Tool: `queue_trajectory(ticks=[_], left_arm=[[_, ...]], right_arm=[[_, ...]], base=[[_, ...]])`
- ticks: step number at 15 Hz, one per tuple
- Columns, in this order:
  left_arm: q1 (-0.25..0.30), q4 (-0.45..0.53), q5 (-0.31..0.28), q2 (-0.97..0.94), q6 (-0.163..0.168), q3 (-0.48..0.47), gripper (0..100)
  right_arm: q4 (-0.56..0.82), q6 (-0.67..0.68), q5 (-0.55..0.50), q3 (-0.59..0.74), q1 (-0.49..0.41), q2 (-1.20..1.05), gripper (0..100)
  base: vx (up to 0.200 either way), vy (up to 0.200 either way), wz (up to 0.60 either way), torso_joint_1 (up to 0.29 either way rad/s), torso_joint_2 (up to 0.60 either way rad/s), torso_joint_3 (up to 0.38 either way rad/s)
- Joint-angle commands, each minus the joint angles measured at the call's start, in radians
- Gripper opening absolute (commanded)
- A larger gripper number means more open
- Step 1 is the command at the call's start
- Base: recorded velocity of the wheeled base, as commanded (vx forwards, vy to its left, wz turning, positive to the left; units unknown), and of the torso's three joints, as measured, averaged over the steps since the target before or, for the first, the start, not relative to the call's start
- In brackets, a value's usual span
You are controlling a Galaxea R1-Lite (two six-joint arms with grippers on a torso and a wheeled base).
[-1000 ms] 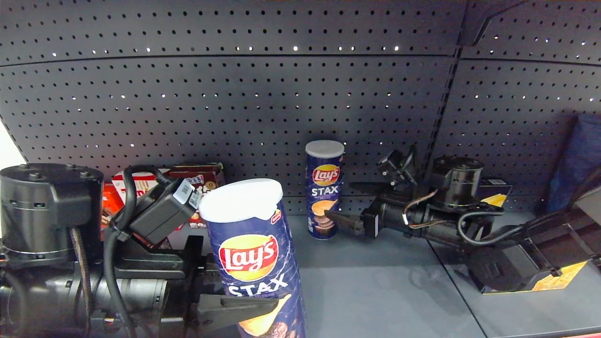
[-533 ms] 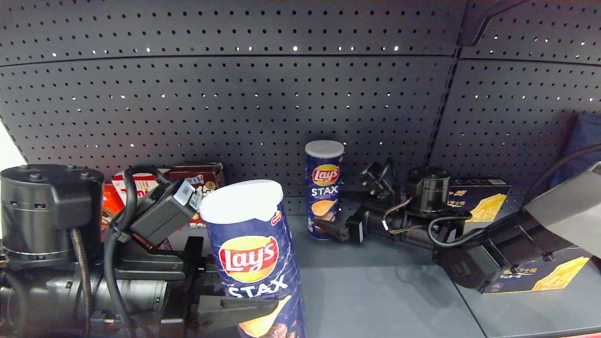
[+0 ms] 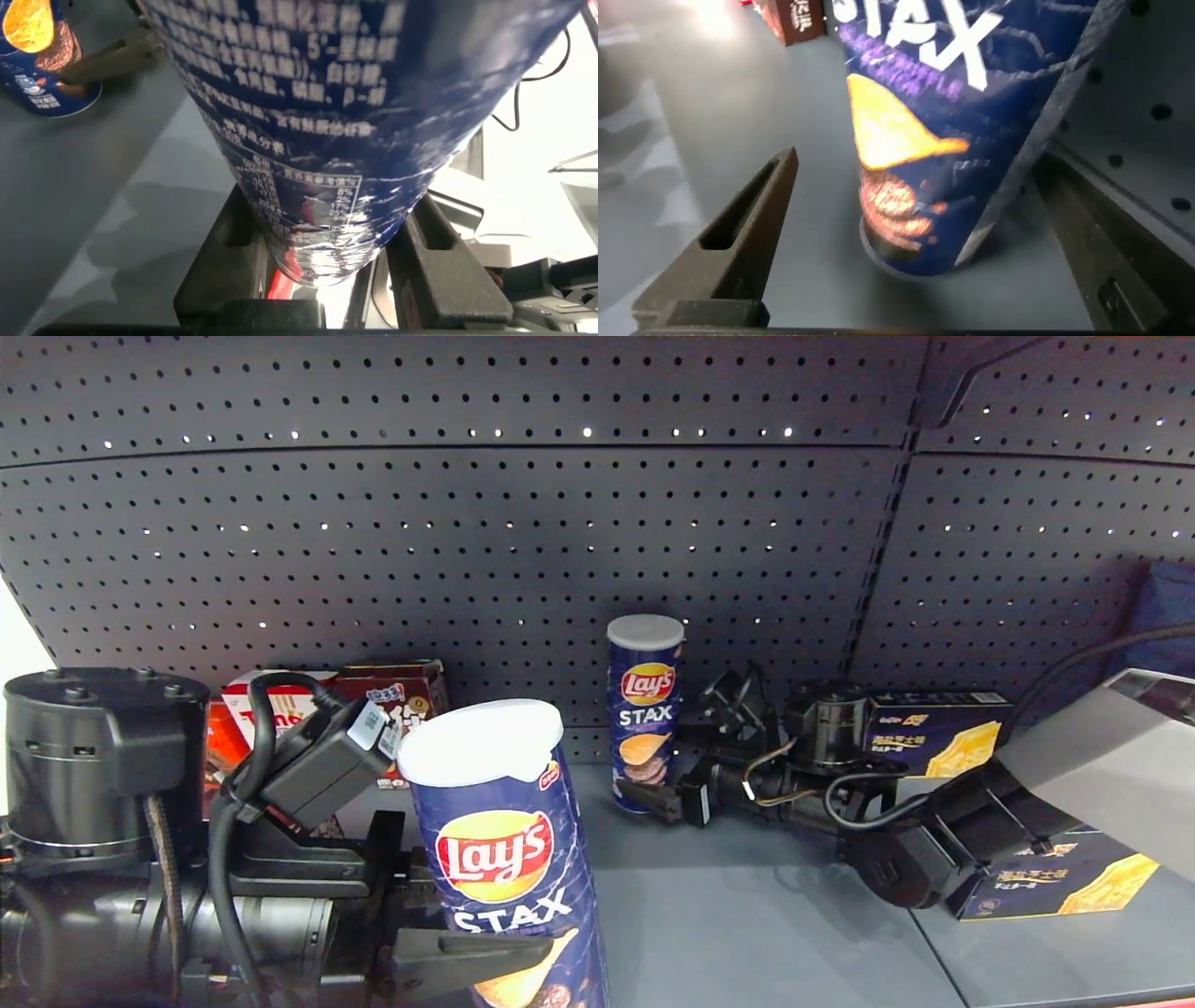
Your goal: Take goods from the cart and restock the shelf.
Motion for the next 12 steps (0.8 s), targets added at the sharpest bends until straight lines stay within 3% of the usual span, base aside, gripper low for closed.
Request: queue_trajectory(ticks=[1, 5, 6, 12], left_arm=[[0.001, -0.001, 0.0, 0.0, 0.0, 0.003, 0], [0.001, -0.002, 0.0, 0.001, -0.002, 0.004, 0], [0.001, -0.002, 0.0, 0.001, -0.002, 0.006, 0], [0.002, -0.002, 0.0, 0.003, -0.005, 0.004, 0]], right_arm=[[-0.001, 0.0, 0.0, -0.028, 0.001, 0.033, 100], [-0.001, -0.001, 0.001, -0.075, 0.007, 0.074, 100], [-0.002, -0.001, 0.003, -0.082, 0.009, 0.083, 0], [-0.009, 0.002, -0.002, -0.068, 0.044, 0.063, 0]], base=[[0.0, 0.0, 0.0, 0.0, 0.0, 0.0], [0.0, 0.0, 0.0, 0.0, 0.0, 0.0], [0.0, 0.0, 0.0, 0.0, 0.0, 0.0], [0.0, 0.0, 0.0, 0.0, 0.0, 0.0]])
